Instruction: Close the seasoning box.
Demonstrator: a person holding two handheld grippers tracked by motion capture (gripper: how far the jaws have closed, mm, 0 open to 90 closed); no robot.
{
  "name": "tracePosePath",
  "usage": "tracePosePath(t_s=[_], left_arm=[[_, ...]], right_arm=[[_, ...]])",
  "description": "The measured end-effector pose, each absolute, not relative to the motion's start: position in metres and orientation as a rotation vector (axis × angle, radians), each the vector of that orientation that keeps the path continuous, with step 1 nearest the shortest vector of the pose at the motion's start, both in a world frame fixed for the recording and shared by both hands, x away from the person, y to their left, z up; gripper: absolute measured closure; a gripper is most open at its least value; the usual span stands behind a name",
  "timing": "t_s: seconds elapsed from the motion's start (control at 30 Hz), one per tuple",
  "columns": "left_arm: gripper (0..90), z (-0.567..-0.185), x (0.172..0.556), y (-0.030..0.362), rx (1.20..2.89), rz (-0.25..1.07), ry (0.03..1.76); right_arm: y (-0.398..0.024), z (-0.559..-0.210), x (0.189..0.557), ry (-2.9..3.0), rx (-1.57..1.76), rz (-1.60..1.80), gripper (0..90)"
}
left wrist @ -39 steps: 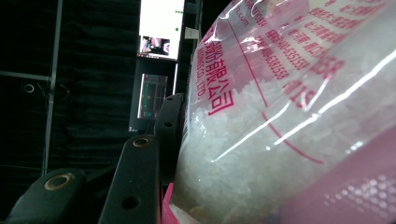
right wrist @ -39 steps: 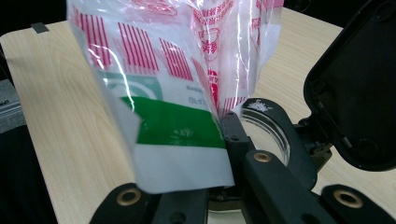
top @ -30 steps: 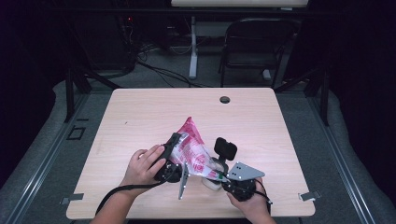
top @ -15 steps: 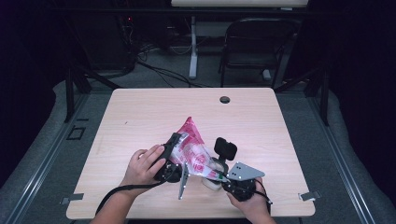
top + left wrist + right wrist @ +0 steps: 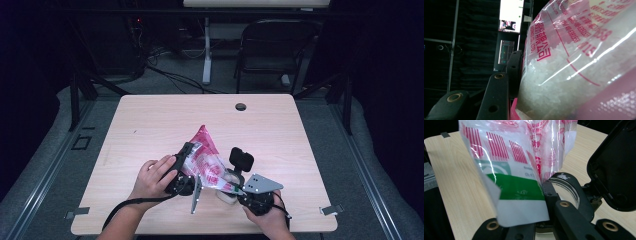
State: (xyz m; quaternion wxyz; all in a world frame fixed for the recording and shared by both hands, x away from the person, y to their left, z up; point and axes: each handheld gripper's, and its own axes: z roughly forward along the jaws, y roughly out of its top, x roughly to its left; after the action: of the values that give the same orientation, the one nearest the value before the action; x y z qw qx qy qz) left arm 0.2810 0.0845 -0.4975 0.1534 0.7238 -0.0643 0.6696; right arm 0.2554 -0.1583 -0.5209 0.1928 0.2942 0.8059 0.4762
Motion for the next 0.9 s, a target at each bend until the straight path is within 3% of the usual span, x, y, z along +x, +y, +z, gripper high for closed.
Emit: tracePosePath(t_s=[0.9], left_arm=[[61.9,-0.4948,0.2794,0.0845,2.064,1.918,-0.179]], right_arm=[[-0.1581,-0.5203,0.2547,2.261,0.826,1.338,89.6]])
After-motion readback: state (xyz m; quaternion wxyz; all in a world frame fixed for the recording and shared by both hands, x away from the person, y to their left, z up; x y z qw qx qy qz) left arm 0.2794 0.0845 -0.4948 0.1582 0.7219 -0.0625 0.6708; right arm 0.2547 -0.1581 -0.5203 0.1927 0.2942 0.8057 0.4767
